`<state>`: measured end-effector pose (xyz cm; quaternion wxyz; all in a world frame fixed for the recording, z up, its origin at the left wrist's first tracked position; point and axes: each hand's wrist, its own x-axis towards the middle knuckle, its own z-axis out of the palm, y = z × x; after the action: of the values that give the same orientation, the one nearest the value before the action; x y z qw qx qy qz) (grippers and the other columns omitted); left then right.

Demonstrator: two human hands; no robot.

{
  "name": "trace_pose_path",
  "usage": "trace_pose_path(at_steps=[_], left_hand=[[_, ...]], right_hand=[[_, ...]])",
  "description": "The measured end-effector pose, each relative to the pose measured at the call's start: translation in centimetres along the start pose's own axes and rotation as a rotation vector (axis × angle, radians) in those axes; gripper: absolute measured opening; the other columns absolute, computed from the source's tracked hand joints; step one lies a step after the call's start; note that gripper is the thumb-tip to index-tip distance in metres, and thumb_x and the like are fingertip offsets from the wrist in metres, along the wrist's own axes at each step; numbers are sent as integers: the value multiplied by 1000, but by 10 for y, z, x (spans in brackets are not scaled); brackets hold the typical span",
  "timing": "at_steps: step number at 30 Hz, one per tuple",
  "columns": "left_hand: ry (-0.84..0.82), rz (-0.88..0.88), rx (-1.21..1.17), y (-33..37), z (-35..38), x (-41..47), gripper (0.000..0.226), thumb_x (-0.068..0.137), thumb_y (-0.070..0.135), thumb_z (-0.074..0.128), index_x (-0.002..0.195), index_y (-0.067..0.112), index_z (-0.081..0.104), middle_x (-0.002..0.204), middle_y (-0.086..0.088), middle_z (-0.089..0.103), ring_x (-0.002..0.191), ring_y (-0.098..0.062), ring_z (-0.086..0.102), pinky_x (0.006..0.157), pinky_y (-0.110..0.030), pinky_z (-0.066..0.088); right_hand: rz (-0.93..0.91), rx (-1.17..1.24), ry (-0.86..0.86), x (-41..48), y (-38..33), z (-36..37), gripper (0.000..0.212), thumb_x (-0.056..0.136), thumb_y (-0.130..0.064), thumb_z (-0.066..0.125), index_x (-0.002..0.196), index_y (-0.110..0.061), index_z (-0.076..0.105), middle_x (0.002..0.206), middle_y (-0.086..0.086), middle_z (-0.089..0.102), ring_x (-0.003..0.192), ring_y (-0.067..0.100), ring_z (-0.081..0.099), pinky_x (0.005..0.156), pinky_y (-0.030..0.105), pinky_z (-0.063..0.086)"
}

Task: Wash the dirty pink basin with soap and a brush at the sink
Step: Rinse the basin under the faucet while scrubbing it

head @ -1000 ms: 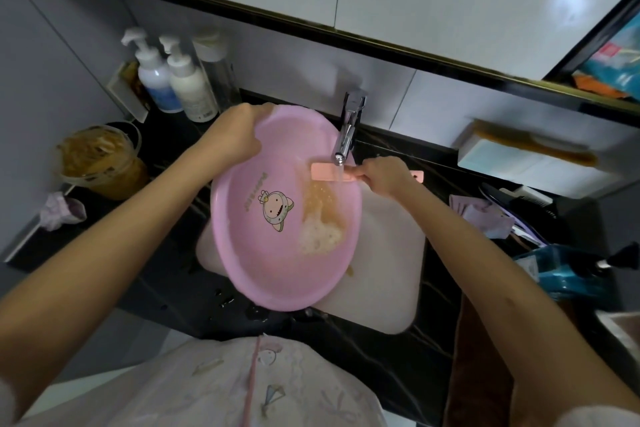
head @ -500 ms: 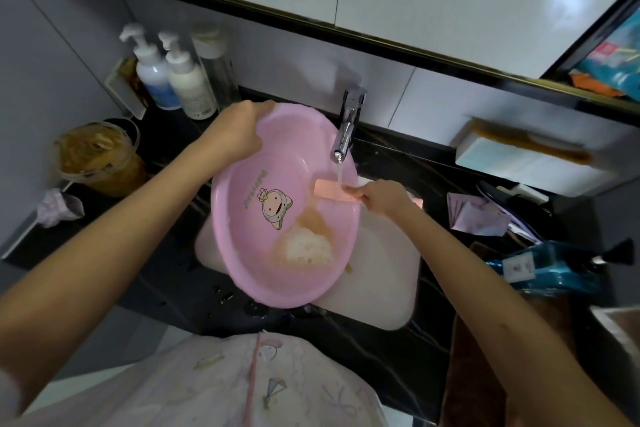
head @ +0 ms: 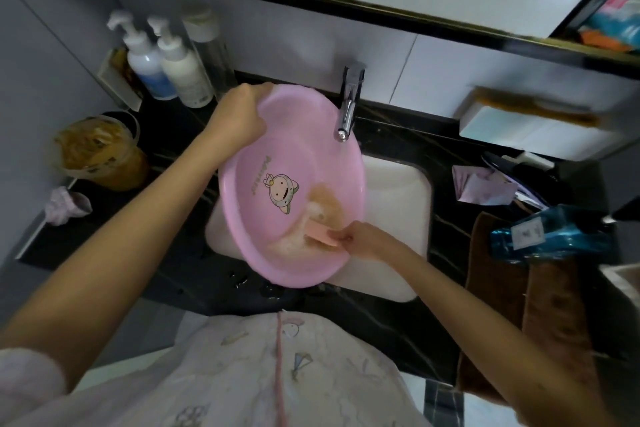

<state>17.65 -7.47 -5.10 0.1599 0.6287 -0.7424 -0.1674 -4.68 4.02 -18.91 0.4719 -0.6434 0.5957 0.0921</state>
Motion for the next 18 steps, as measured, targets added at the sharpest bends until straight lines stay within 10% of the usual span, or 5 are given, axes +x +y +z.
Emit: trace_pose_path(at_steps=[4,18], left_hand=[[3,-30,-11,-4,3,1,65,73,-9,49,135,13,49,120,-17,62,113,-32,57,92,-33,44],[23,25,-92,-10,-5,14,66,68,-15,47,130,8,55,123,-14,62,117,-26,57,95,-28,41]], right_hand=[[26,199,-109,-17,-21,11,34,99,-22,45,131,-22,55,66,-4,46,47,10,31,36,16,26],[-461,199,184,17,-83,17,46,97,-10,47,141,-22,42,62,-7,46,55,15,38,56,17,36]])
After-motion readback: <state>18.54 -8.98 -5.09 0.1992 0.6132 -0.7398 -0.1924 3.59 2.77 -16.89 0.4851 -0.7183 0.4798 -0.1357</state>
